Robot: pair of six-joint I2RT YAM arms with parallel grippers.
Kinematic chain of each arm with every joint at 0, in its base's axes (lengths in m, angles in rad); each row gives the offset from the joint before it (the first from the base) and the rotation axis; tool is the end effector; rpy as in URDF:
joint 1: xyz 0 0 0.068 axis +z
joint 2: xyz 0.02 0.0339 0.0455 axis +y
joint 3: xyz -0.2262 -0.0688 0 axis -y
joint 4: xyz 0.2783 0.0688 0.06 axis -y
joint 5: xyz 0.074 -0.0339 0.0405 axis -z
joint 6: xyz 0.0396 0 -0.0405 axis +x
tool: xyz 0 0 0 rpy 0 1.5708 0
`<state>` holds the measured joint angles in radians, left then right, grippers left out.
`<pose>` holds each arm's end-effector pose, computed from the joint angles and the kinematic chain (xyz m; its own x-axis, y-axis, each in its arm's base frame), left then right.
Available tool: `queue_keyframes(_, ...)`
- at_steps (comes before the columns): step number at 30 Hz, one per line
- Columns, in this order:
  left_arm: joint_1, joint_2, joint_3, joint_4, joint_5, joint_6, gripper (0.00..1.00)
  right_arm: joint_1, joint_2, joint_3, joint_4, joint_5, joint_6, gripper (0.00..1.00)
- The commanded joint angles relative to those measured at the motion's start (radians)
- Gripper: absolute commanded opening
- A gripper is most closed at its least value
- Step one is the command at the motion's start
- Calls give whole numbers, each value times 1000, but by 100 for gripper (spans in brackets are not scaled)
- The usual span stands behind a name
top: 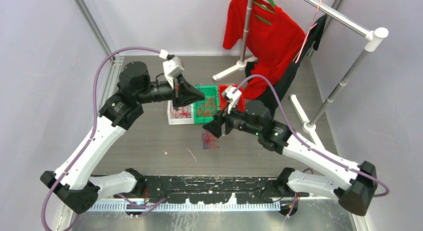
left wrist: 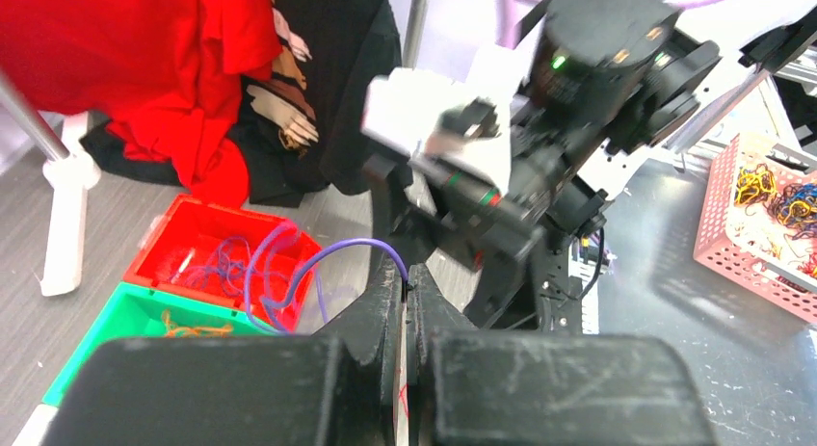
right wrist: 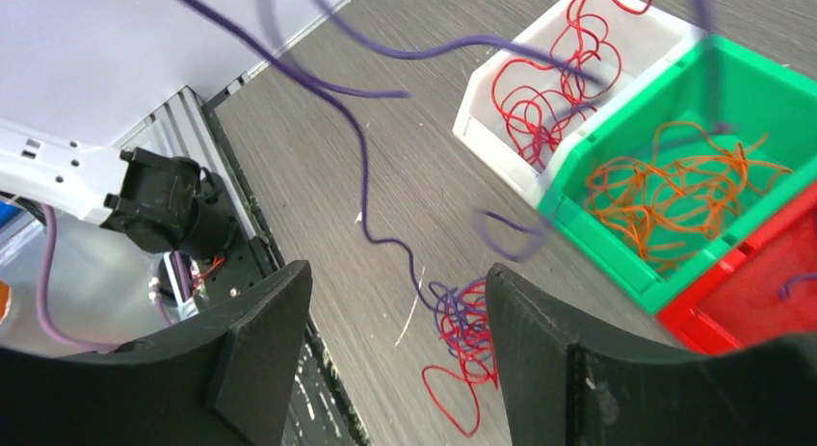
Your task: Untangle the cables
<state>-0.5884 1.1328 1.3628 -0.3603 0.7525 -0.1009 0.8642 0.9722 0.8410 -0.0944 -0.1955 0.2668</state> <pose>0.2207 -0.1798 0.4268 -0.2051 0.0485 -0.9775 0.9531 0.2372 -0.1882 0.1800 0.2227 0.2982 -0.3692 -0.0342 -0.9287 -0.8000 0.5203 0.2989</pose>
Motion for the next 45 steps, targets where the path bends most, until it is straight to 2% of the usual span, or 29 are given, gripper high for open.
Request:
queue_keyframes(1,4,-14,74,28,14,-22,0,2,80,3,236,-48,4,70)
queue_keyframes(7,3,-7,101,41,34,-48,0,10,215,-33,413,-2,10,59)
queue_keyframes(14,3,5,161,45,35,-61,0,27,321,-138,625,31,69,41)
queue_keyframes(21,2,41,283,72,18,-65,0,78,381,-271,739,81,105,37)
queue_keyframes(29,4,109,421,73,-4,-61,0,126,385,-405,818,157,149,39)
queue_keyframes(31,0,123,421,62,-12,-52,0,128,356,-427,805,178,172,41)
queue_keyframes(34,-3,129,395,51,-31,-36,0,129,265,-462,754,253,185,50)
queue_keyframes(40,-27,223,320,72,-29,2,0,128,-2,-477,549,475,158,51)
queue_keyframes(45,-56,337,334,62,24,32,0,128,-232,-481,356,704,169,46)
